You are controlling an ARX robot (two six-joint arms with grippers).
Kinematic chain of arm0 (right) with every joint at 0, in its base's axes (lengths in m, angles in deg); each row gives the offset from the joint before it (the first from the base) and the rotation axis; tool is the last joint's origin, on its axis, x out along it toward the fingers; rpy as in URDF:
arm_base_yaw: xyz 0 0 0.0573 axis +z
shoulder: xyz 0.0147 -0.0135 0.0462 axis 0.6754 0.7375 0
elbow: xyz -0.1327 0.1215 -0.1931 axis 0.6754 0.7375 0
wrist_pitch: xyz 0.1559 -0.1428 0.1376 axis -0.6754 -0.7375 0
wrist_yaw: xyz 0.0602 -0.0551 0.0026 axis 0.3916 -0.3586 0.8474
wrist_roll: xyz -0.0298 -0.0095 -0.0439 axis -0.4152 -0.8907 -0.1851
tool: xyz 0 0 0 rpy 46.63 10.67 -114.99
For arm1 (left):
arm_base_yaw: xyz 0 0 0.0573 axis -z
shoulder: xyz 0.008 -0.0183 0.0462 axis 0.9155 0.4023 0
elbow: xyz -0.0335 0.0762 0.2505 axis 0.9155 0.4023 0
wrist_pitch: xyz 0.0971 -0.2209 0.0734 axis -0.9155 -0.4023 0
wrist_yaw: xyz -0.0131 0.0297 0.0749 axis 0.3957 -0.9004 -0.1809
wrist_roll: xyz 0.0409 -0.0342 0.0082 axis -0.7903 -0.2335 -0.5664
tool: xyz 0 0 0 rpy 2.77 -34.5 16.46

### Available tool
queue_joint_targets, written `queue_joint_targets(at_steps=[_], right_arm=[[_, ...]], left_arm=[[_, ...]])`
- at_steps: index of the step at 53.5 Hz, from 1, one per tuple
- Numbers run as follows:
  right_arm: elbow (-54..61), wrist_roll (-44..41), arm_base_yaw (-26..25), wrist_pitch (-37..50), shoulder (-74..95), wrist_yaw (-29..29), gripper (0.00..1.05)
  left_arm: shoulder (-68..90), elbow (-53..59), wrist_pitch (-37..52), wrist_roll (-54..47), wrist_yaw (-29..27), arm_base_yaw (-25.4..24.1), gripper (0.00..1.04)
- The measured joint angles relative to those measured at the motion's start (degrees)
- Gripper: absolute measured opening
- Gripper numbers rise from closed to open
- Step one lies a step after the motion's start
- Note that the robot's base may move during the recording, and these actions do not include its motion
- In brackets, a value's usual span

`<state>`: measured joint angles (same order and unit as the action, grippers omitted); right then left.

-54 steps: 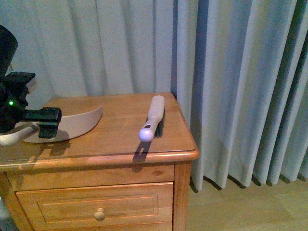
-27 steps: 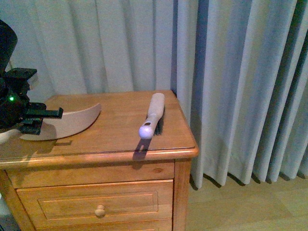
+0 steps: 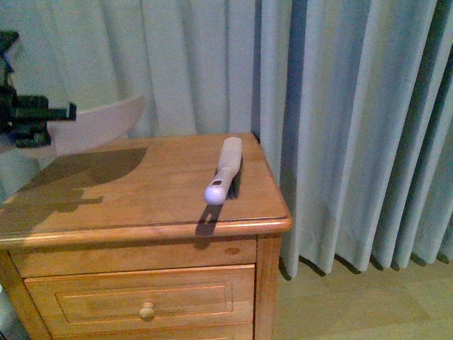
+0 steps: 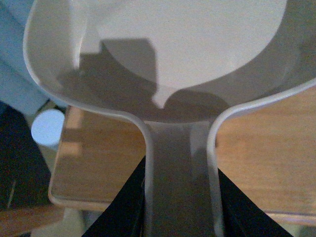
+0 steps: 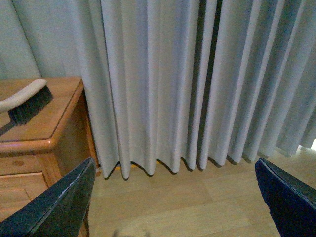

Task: Clean up trash

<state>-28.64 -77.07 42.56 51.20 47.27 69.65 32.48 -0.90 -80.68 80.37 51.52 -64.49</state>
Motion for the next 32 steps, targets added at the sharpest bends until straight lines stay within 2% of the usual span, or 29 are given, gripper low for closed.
queue_joint_targets(at_steps=[12,21,32], right_arm=[[0.0,0.0,0.0,0.0,0.0,0.0,0.97],[0.0,0.0,0.0,0.0,0.0,0.0,0.97],[0.0,0.0,0.0,0.0,0.0,0.0,0.97]], left_arm=[[-14.19,9.27,14.67,-2.82,1.95,1.68,0.27],[-31.93,23.54,30.16,-8.63,3.67,3.23,0.27],[-45.48,36.41,38.77,-6.78,5.73,2.08,0.27]])
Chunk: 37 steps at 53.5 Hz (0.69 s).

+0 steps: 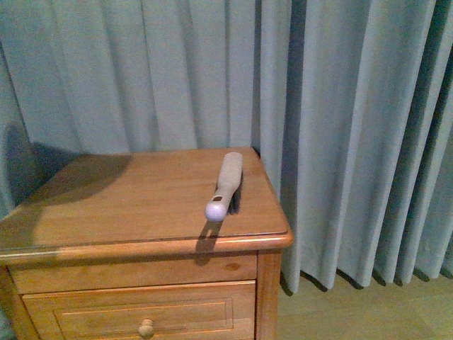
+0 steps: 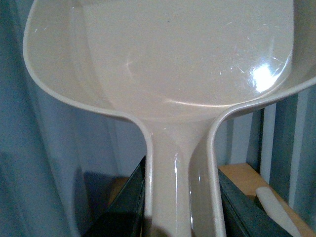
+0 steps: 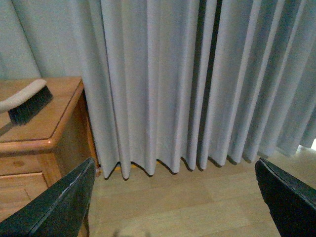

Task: Clean up trash

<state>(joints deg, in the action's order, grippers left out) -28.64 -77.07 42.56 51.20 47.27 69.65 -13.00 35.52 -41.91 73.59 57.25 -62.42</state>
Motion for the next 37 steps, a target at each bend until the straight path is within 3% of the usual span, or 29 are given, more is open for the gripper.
queue_joint_targets(at_steps=[18,35,37], right_arm=[[0.0,0.0,0.0,0.0,0.0,0.0,0.97],[0.0,0.0,0.0,0.0,0.0,0.0,0.97],[-1.73,0.94,-0.24,-5.16,2.14,3.48,0.97]], left_arm=[[-14.82,13.68,5.11,4.04,2.32,-3.76,0.27],[-20.26,18.29,7.13,8.94,3.65,-8.59,0.27],[-20.26,18.36,7.13,9.01,3.82,-8.59,0.27]])
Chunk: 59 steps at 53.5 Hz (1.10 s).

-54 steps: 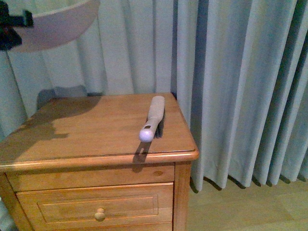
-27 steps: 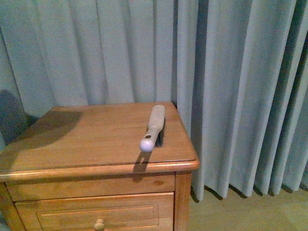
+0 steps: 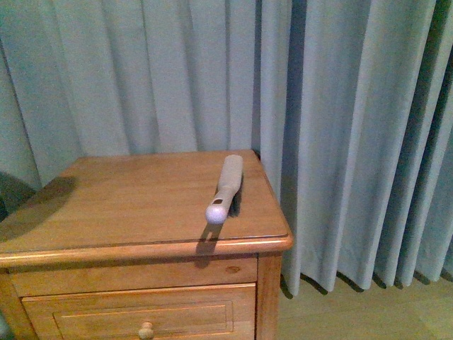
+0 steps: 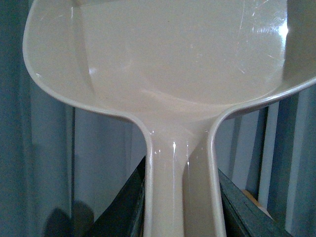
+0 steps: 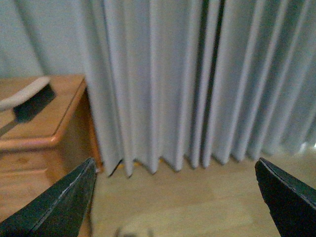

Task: Clean up trash

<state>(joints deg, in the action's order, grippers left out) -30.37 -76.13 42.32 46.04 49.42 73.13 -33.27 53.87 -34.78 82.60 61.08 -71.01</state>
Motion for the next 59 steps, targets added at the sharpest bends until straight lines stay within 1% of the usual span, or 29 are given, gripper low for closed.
queue_joint_targets(at_steps=[3,4,6,9,12,14,17,22,28,32,35,38,46,53,59], right_arm=[[-4.02,1.51,2.01,-9.64,5.99,1.77,0.97],[-4.52,1.66,2.64,-10.73,6.99,1.68,0.97],[-5.77,2.43,5.46,-12.28,10.82,0.35,0.97],[-7.8,3.65,9.84,-9.66,16.92,-2.1,0.97],[-12.79,4.39,14.29,-4.24,25.27,-4.31,0.97],[-17.81,4.98,16.83,-1.31,31.95,-4.48,0.97],[-24.7,5.64,19.17,-0.11,40.28,-4.42,0.97],[-34.4,7.26,21.18,-0.35,51.74,-4.42,0.97],[-48.35,10.51,23.12,-5.38,65.64,-4.5,0.97],[-59.49,14.38,24.59,-11.21,77.0,-5.57,0.97],[-70.73,18.32,26.4,-17.57,86.75,-5.92,0.97],[-78.95,21.03,28.04,-21.73,93.24,-6.84,0.97],[-93.72,26.69,31.36,-28.98,104.96,-7.06,0.97],[-107.06,32.85,34.05,-37.7,116.96,-8.7,0.97],[-111.75,35.67,34.56,-39.63,122.09,-8.61,0.97]], left_arm=[[-0.07,0.0,0.0,0.15,0.02,0.0,0.27],[-0.07,0.0,0.0,0.17,0.02,0.0,0.27],[-0.07,0.02,0.02,0.17,0.22,0.0,0.27],[-0.07,0.04,0.02,0.24,-0.04,0.0,0.27],[-0.09,0.04,0.02,0.35,-0.07,-0.13,0.27],[-0.09,0.04,0.02,0.35,0.02,-0.11,0.27],[-0.09,0.07,0.02,0.35,0.17,-0.11,0.27],[-0.09,0.07,0.02,0.35,0.07,-0.11,0.27],[-0.09,0.07,0.02,0.37,0.02,-0.11,0.27],[-0.09,0.07,0.02,0.37,0.04,-0.11,0.27],[-0.09,0.07,0.02,0.37,0.02,-0.11,0.27],[-0.09,0.07,0.02,0.35,0.04,-0.11,0.27],[-0.09,0.07,0.02,0.35,0.02,-0.11,0.27],[-0.09,0.07,0.02,0.37,0.02,-0.11,0.27],[-0.09,0.07,0.02,0.37,0.02,-0.11,0.27]])
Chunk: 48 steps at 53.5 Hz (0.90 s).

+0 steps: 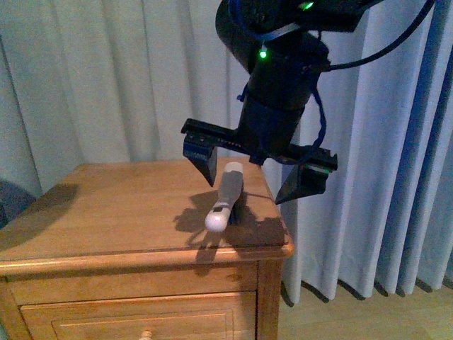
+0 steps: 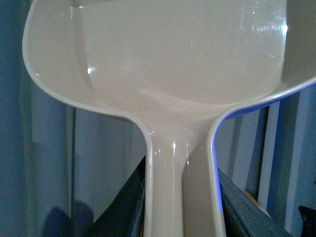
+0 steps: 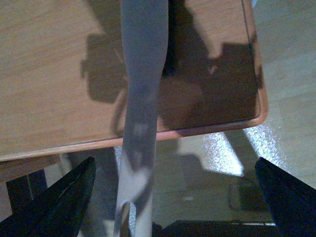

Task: Clean up trash

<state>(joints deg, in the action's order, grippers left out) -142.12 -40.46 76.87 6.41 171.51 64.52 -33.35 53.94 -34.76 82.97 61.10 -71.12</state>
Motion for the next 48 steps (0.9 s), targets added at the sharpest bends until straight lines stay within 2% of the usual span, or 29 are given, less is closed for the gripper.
queue_joint_targets(at_steps=[18,32,34,42,48], right_arm=[[-7.98,2.69,0.39,-1.51,7.63,0.66,0.97],[-9.64,3.61,1.03,-1.55,10.86,1.7,0.96],[-9.64,3.78,1.11,-1.55,11.1,1.73,0.92],[-10.01,4.35,1.29,-1.46,12.0,1.7,0.66],[-9.92,4.55,1.29,-0.31,11.98,1.86,0.52]], left_arm=[[0.0,0.0,0.0,0.0,0.0,0.0,0.27],[0.0,0.0,0.0,0.0,0.0,0.0,0.27],[0.0,0.0,0.0,0.0,0.0,0.0,0.27],[0.0,0.0,0.0,0.0,0.0,0.0,0.27],[0.0,0.0,0.0,0.0,0.0,0.0,0.27]])
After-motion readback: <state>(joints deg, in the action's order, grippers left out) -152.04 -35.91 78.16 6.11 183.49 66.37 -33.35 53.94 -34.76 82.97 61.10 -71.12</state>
